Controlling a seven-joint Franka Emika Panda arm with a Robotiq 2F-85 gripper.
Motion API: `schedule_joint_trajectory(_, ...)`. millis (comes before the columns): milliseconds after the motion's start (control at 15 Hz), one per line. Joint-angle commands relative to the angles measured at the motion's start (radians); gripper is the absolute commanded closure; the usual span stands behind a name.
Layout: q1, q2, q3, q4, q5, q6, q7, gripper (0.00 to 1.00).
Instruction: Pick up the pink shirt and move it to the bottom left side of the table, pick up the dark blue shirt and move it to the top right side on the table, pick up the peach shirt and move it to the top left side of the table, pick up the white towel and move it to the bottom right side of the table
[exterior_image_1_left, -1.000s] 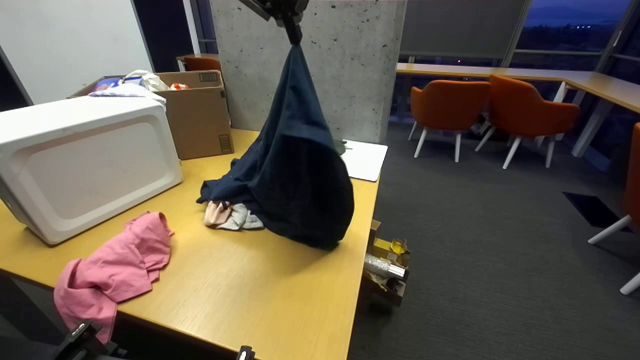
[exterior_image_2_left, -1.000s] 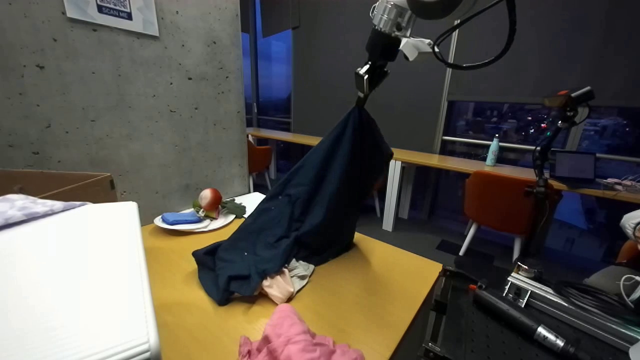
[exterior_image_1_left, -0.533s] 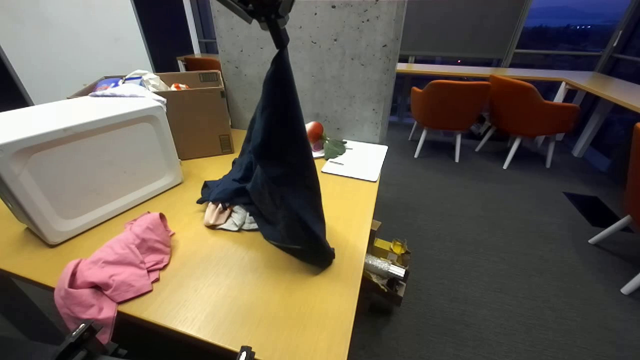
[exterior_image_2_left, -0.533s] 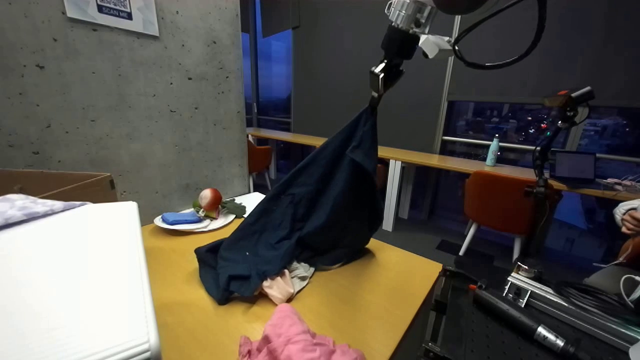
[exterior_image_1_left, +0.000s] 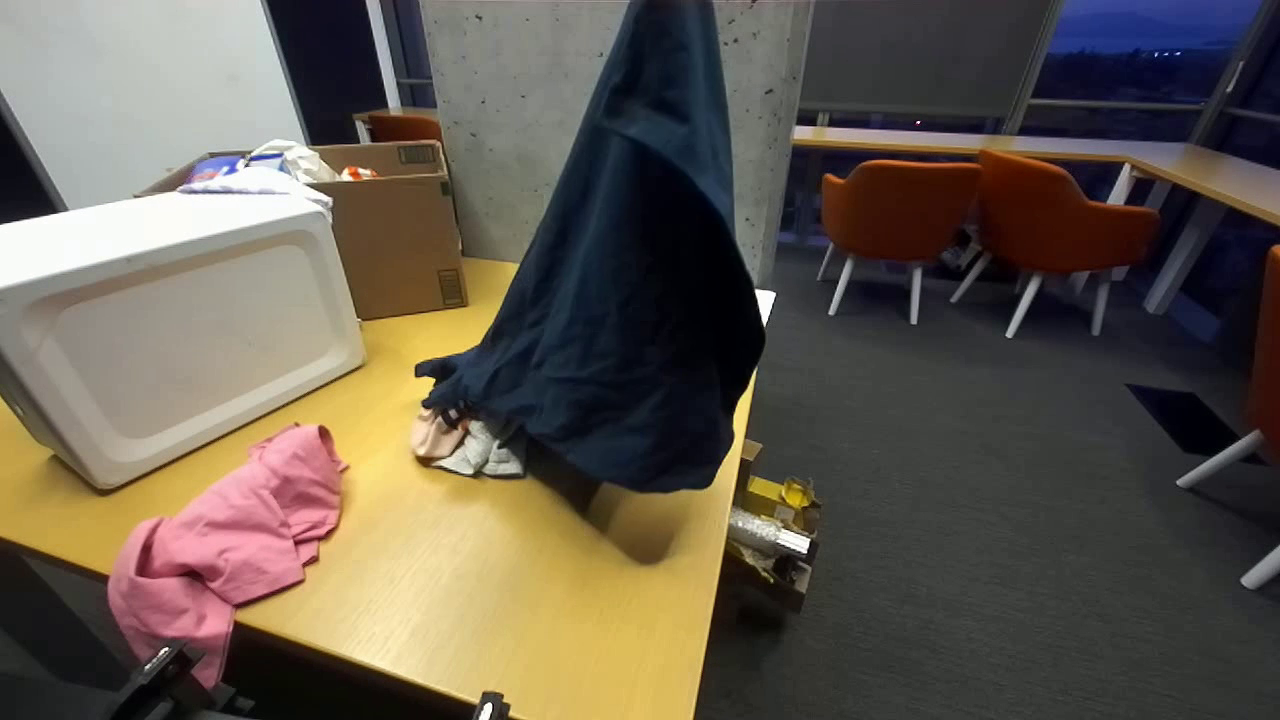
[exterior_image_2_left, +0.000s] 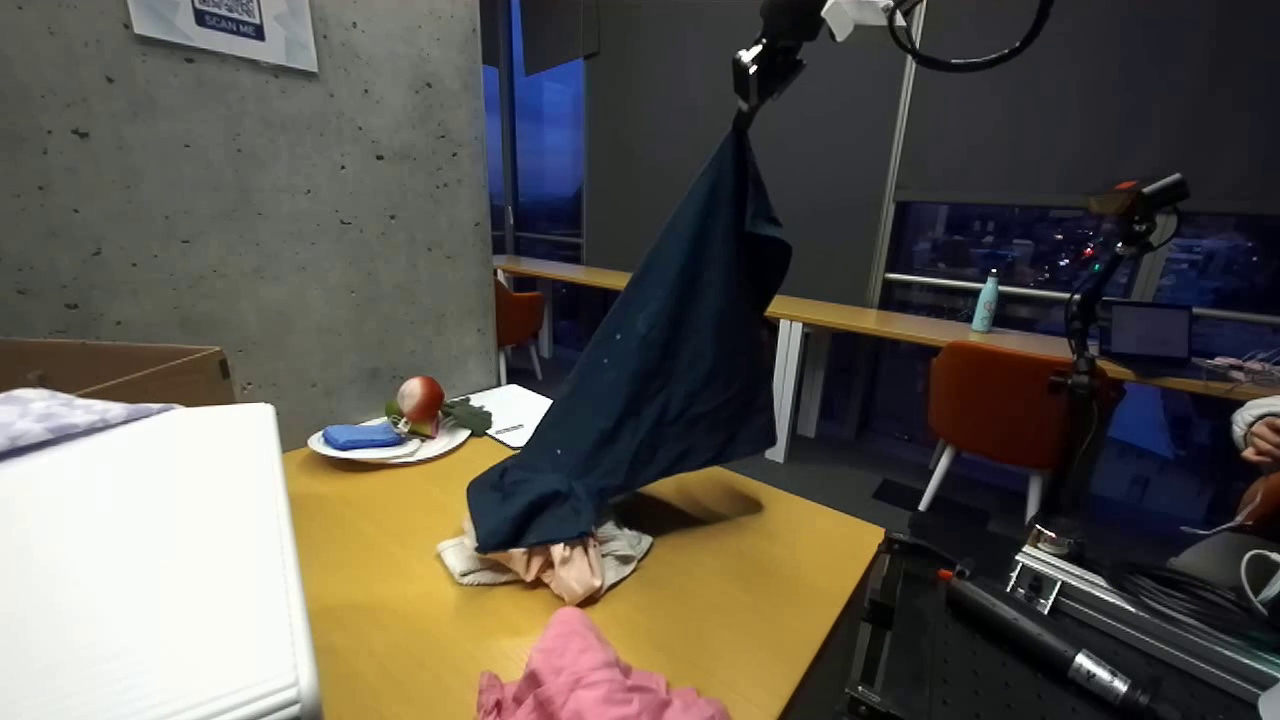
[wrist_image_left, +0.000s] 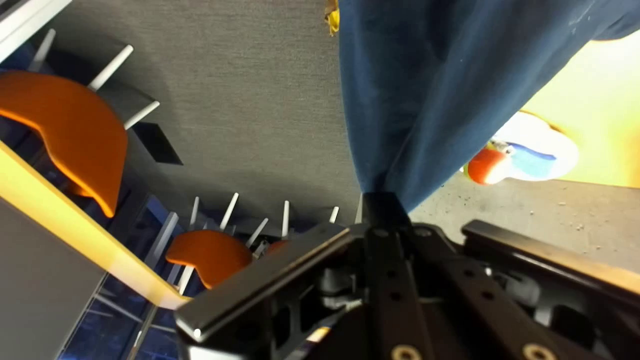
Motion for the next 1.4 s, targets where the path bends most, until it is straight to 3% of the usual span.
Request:
schedule_joint_trajectory(0, 0.004, 0.092, 0.012, 0.192, -0.039, -0.059, 0.025, 1.0)
schedule_joint_trajectory(400, 0.009, 0.177, -0.001, 0.421, -0.05, -0.123, 0.024, 1.0)
schedule_joint_trajectory(1333, 0.039, 0.532, -0.018, 0.495, 0.001, 0.005, 0.095, 1.0)
